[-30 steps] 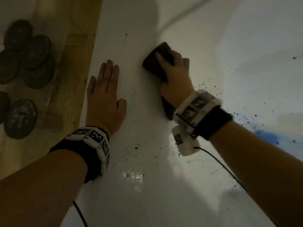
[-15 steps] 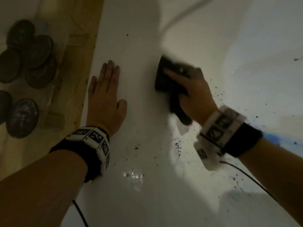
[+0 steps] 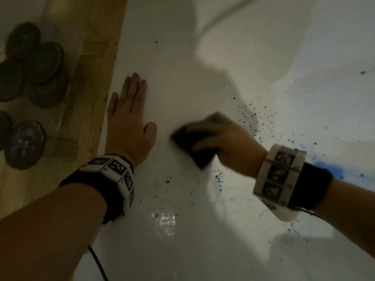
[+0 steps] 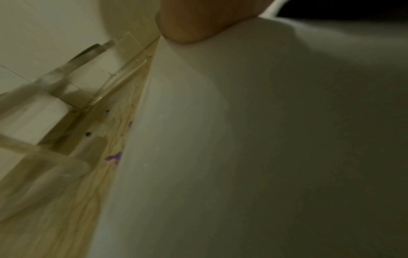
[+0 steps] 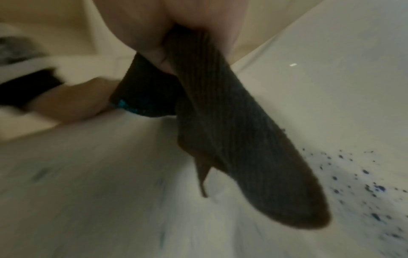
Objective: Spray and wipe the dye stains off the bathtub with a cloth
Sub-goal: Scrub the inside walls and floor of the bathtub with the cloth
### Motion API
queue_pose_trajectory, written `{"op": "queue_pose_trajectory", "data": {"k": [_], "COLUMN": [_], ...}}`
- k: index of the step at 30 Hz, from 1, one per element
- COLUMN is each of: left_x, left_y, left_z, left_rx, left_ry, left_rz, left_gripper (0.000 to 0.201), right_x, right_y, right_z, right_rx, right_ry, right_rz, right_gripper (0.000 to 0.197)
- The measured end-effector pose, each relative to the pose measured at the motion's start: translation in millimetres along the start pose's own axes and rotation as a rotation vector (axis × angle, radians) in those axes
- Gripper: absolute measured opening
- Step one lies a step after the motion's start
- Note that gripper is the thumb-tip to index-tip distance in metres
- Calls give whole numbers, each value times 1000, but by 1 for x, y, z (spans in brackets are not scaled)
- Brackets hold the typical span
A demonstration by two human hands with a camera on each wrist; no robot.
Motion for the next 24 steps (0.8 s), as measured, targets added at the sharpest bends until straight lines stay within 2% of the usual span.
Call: {"op": "queue_pose_trajectory", "data": {"k": [2, 4, 6, 8, 9, 12, 15, 17, 19, 20, 21, 22, 24], "left_x": [-1, -2, -1, -1, 0, -1, 2, 5, 0, -1, -1, -4, -19], "left_y": [0, 1, 2, 1, 0, -3, -3, -1, 0, -1, -1, 0, 1], "left_z": [-1, -3, -2, -1, 0, 1, 3, 4, 4, 5, 5, 4, 2], "left_rx": [-12, -22, -27, -33, -34, -20, -14, 0, 28, 29, 23, 19, 48], "left_ry": [6, 17, 17, 19, 21, 2, -23, -52, -155, -218, -282, -359, -524], "left_rz": [2, 5, 6, 10, 9, 12, 11, -2, -32, -48, -61, -73, -77], "left_gripper": [85, 84, 84, 83, 83, 84, 86, 83, 82, 80, 77, 76, 89], "right_x": [25, 48, 59, 54, 48, 23, -5, -10, -15, -14, -7, -1, 3], "right_y": [30, 41, 28, 5, -5, -21, -25, -29, -25, -22, -19, -15, -4], "right_z": [-17, -15, 5, 23, 30, 49, 55, 53, 49, 41, 27, 8, -26], "right_rx": [7, -39, -71, -121, -133, -121, -96, -74, -70, -62, -36, 20, 171], "right_ry": [150, 216, 182, 216, 229, 83, -60, -166, -300, -313, -255, -128, 145], "right_rz": [226, 365, 351, 228, 162, 47, 43, 96, 184, 242, 307, 401, 636], "right_gripper": [48, 59, 59, 40, 43, 55, 60, 57, 51, 48, 45, 43, 46]}}
Point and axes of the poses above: each hand's wrist, its own x-axis towards the middle knuckle, its own z-axis out of the palm, y = z × x, the point moved 8 cm from there along x, towards the middle knuckle, and after that the axes turned 7 degrees about y, right-handed, at the moved point
